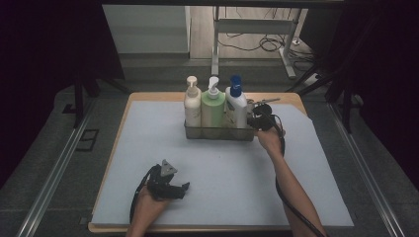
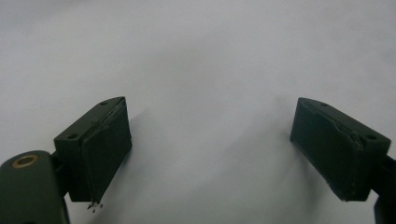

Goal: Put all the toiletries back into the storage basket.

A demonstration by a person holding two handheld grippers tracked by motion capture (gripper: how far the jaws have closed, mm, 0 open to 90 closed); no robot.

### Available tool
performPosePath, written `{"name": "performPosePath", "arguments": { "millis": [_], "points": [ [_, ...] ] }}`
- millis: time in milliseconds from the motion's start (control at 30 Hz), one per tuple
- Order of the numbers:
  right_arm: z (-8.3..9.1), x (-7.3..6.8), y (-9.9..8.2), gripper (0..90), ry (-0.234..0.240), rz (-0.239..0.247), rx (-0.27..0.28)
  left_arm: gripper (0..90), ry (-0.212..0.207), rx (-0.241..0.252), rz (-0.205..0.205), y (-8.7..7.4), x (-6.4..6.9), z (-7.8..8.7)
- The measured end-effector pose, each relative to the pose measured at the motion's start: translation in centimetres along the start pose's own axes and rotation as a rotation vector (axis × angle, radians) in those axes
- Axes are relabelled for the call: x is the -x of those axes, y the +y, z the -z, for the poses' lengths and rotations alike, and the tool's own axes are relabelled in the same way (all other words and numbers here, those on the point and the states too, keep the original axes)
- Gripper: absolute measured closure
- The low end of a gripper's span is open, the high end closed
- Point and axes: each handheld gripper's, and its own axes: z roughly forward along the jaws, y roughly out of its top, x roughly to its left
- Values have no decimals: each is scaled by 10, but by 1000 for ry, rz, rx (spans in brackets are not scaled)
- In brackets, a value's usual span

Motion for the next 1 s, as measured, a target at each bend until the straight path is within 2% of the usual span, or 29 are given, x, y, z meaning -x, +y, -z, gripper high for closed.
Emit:
{"name": "performPosePath", "arguments": {
  "millis": [267,500,567,667,1000],
  "points": [
    [-3,-6,0,886,23,6,-7,121,0,0,0,0,0,0],
    [-7,-17,0,880,52,36,-20,121,0,0,0,0,0,0],
    [-7,-20,0,889,45,50,-20,121,0,-2,-1,0,0,0],
    [-7,-19,0,888,57,36,-20,121,0,-1,0,0,0,0],
    [-4,-22,-3,898,67,41,-17,121,-1,1,1,0,0,0]
  ]
}}
